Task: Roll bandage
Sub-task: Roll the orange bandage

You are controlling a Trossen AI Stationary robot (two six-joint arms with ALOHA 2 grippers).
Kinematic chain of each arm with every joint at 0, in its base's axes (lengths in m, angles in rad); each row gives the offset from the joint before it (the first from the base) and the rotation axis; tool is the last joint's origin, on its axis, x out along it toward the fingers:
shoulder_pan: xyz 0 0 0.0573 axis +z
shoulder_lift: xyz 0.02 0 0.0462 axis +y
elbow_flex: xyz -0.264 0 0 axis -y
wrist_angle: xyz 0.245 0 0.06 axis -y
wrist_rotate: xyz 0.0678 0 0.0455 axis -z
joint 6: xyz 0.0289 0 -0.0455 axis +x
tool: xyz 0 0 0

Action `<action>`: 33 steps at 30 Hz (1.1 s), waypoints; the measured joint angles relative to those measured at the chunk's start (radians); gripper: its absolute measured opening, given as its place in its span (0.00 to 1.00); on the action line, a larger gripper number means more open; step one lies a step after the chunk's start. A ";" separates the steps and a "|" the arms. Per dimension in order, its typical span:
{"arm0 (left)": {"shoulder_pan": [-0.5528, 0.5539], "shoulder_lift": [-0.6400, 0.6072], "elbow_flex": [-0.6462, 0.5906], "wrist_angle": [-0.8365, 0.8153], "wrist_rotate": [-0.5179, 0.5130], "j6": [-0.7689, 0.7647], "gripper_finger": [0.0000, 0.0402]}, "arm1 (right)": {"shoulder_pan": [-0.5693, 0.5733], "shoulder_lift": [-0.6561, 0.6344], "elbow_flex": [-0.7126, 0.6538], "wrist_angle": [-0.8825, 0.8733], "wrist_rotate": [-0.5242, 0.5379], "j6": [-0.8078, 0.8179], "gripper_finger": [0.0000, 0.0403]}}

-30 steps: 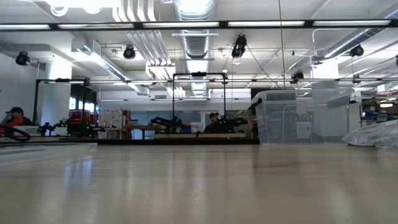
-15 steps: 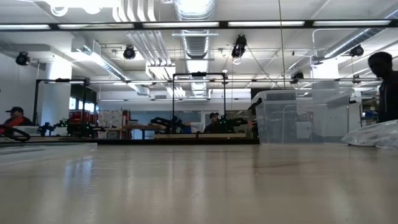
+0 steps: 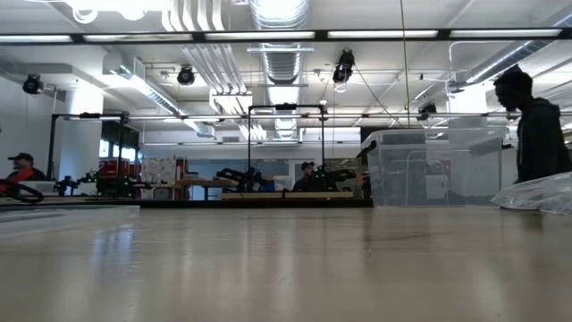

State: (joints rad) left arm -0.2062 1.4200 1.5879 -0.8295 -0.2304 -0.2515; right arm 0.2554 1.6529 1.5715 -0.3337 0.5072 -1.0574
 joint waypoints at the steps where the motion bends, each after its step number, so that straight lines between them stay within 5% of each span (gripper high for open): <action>1: 0.000 0.000 0.000 0.000 0.011 -0.005 0.16 | 0.000 0.000 0.000 -0.014 0.007 -0.011 0.52; 11: 0.002 -0.009 0.001 -0.012 0.020 -0.036 0.16 | 0.000 -0.016 0.000 -0.056 0.146 0.012 0.47; 19: -0.002 -0.009 0.003 -0.014 0.044 -0.038 0.17 | 0.037 -0.028 -0.001 -0.072 0.127 0.032 0.34; 33: -0.002 -0.012 0.001 -0.123 0.069 -0.039 0.17 | 0.056 -0.077 -0.003 -0.161 0.078 0.151 0.31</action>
State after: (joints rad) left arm -0.2085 1.4079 1.5885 -0.9528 -0.1612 -0.2900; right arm 0.3119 1.5758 1.5682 -0.4952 0.5850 -0.9063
